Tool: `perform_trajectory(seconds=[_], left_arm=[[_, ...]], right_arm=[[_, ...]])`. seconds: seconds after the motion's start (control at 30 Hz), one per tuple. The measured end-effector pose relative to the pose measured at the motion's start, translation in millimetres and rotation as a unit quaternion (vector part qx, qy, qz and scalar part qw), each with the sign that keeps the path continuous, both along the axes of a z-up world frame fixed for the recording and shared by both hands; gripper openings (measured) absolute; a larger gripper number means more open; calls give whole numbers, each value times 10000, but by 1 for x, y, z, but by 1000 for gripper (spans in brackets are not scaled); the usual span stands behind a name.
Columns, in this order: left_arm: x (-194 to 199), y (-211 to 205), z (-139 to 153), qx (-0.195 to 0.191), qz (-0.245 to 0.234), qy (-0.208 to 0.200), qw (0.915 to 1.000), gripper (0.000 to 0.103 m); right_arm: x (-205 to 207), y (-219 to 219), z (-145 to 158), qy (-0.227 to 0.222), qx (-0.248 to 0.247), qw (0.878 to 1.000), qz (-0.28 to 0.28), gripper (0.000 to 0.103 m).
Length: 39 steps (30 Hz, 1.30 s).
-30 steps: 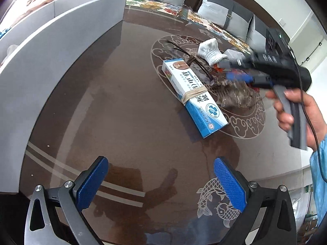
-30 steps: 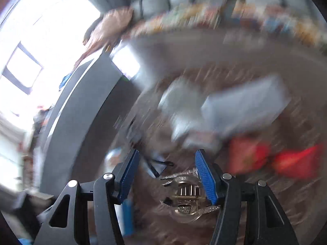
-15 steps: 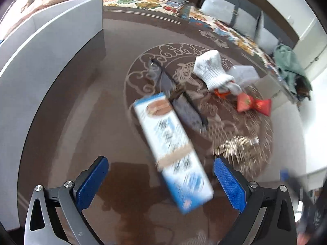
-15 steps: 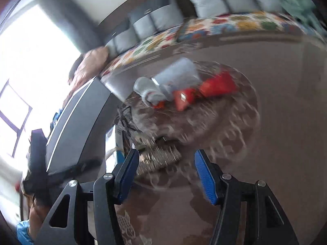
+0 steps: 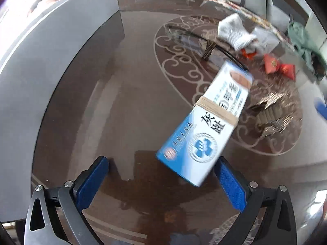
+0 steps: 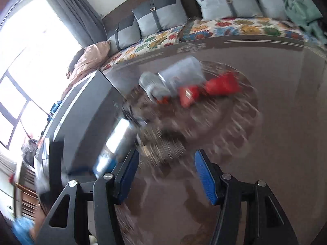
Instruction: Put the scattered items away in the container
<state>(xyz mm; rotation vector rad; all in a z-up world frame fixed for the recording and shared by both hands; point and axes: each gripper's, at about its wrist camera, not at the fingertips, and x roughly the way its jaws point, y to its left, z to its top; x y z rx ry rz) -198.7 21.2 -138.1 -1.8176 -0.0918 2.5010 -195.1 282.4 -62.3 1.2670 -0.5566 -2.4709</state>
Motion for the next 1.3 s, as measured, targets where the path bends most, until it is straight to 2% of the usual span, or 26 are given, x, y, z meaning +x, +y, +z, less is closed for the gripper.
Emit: perform_trajectory(seconds=[0.07, 0.13, 0.17, 0.23, 0.33, 0.4, 0.5, 0.67, 0.7, 0.73, 0.83, 0.9, 0.97, 1.07, 1.17, 1.3], left_arm=[[-2, -1, 7, 140, 15, 61, 9999, 103], [-3, -1, 17, 83, -43, 222, 9997, 103], [-5, -2, 24, -13, -96, 359, 9993, 103], [-10, -6, 30, -115, -109, 488, 9987, 103], [-27, -12, 29, -68, -156, 479, 9987, 103], [-35, -6, 19, 86, -341, 370, 9987, 103], [-37, -2, 12, 286, -513, 340, 9977, 103], [-8, 18, 3, 424, -913, -36, 9949, 103], [4, 26, 3, 241, -1111, 3, 9935, 103], [12, 31, 3, 130, -1246, 36, 9921, 103], [25, 31, 20, 233, -1306, 282, 9908, 103], [21, 29, 38, 111, -1308, 563, 9897, 103], [6, 33, 42, -102, -1460, 605, 9874, 103], [-20, 45, 37, -276, -1749, 488, 9830, 103], [-38, 61, 21, -429, -2156, 343, 9749, 103], [-43, 68, 0, -608, -2332, 170, 9704, 103]], right_arm=[[-38, -13, 2, -75, -507, 9982, 320, 59], [-76, -30, -8, -514, -981, 9917, 654, 59], [-89, -39, -15, -776, -1033, 9889, 738, 59], [-105, -54, -31, -1319, -774, 9850, 793, 59], [-106, -56, -38, -1681, -466, 9823, 681, 57], [-98, -49, -39, -1991, -580, 9765, 582, 57], [-74, -41, -43, -2373, -568, 9667, 765, 57], [-31, -24, -48, -2882, -562, 9512, 953, 57], [-22, -20, -49, -2933, -596, 9491, 984, 57], [-14, -15, -46, -2854, -604, 9521, 920, 57], [11, 5, -11, -1856, -786, 9770, 700, 57], [32, 23, 10, -1265, -908, 9871, 367, 58], [62, 46, 23, -805, -911, 9923, -217, 58], [95, 64, 10, -852, -578, 9906, -895, 58], [118, 70, -12, -1207, -269, 9860, -1121, 58], [141, 70, -27, -1442, -332, 9801, -1327, 58]])
